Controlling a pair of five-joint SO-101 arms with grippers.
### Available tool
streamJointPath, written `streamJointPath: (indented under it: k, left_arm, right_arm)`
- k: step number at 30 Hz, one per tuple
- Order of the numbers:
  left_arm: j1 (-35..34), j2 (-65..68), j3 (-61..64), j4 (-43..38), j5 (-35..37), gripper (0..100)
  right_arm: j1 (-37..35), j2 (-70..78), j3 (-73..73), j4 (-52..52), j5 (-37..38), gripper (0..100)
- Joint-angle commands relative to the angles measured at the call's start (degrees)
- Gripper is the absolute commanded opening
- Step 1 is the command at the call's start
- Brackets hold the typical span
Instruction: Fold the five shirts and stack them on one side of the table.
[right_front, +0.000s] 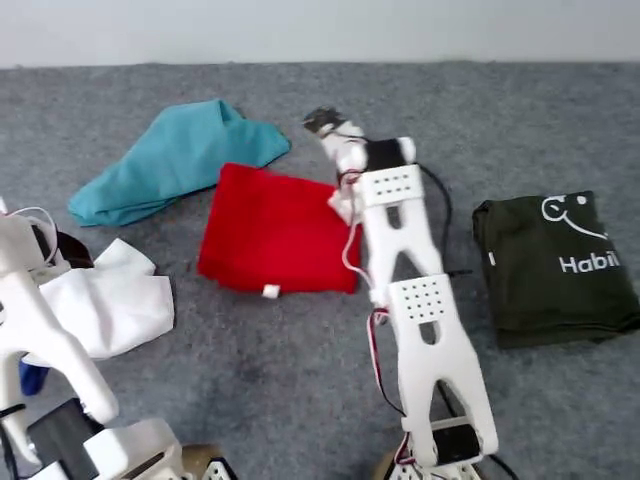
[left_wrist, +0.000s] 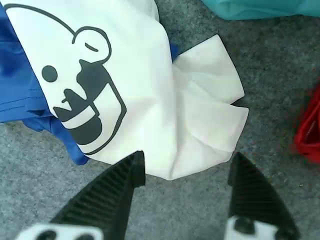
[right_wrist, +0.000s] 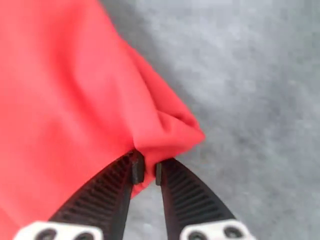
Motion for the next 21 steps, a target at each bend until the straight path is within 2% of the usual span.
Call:
streamJointPath:
  k: [1,8,13,21]
  left_arm:
    - [0.35,-2.29,0.13,0.70,-0.79,27]
    - [0.35,-2.29,0.13,0.70,-0.79,27]
    - [0.35,-1.93,0.13,0.62,-0.79,27]
    - [0.53,-1.76,0.13,0.62,-0.79,27]
  right_arm:
    - [6.11,-1.45,-0.70,2.15,-0.62,1.0]
    - [11.03,-1.45,-0.62,2.59,-2.37,2.0]
    - [9.45,-4.44,0.88,2.86,-8.70,18.6]
    - [5.58,-22.81,23.74,2.51,-8.70,21.0]
